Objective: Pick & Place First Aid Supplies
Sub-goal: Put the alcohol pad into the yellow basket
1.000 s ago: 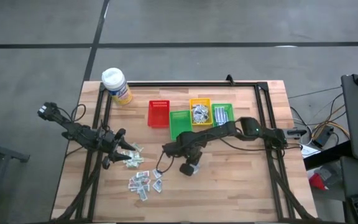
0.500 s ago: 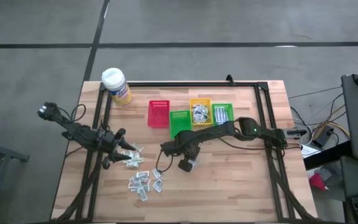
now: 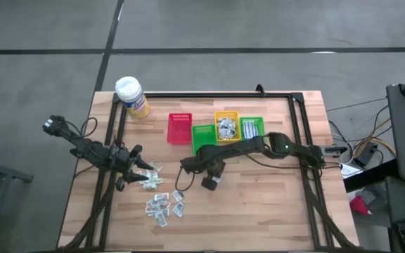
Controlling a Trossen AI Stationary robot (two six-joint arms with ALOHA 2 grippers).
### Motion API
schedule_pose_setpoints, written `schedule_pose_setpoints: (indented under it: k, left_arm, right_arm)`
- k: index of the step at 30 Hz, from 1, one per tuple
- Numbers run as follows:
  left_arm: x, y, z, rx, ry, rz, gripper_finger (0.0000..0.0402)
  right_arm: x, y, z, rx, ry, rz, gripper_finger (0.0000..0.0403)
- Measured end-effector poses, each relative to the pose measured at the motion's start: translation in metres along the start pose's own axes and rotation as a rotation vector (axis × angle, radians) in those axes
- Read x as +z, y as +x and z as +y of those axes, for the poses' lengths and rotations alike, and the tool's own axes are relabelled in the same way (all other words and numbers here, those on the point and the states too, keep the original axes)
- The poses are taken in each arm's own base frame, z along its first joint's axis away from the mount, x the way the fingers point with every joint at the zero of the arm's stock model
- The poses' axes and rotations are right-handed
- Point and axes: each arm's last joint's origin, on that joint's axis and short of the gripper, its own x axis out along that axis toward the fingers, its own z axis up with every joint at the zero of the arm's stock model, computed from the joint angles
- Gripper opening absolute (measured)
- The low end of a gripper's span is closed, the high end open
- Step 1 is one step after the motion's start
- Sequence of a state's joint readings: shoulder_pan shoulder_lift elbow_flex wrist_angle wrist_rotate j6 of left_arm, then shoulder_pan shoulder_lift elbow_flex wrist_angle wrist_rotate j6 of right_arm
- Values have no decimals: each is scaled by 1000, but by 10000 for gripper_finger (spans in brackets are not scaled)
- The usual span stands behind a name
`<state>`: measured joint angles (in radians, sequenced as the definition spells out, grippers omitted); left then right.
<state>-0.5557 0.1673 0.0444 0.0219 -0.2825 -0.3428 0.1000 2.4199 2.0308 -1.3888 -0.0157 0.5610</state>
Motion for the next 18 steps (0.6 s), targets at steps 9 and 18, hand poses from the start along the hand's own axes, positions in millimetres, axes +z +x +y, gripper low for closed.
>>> schedule_pose_setpoints:
  k: [9, 18]
  left_arm:
    - [0, 0, 0, 0, 0, 0, 197]
    - [0, 0, 0, 6, 12, -2, 197]
  right_arm:
    - [-5, -1, -2, -14, 3, 48, 57]
    - [-11, -7, 0, 56, 119, 142, 88]
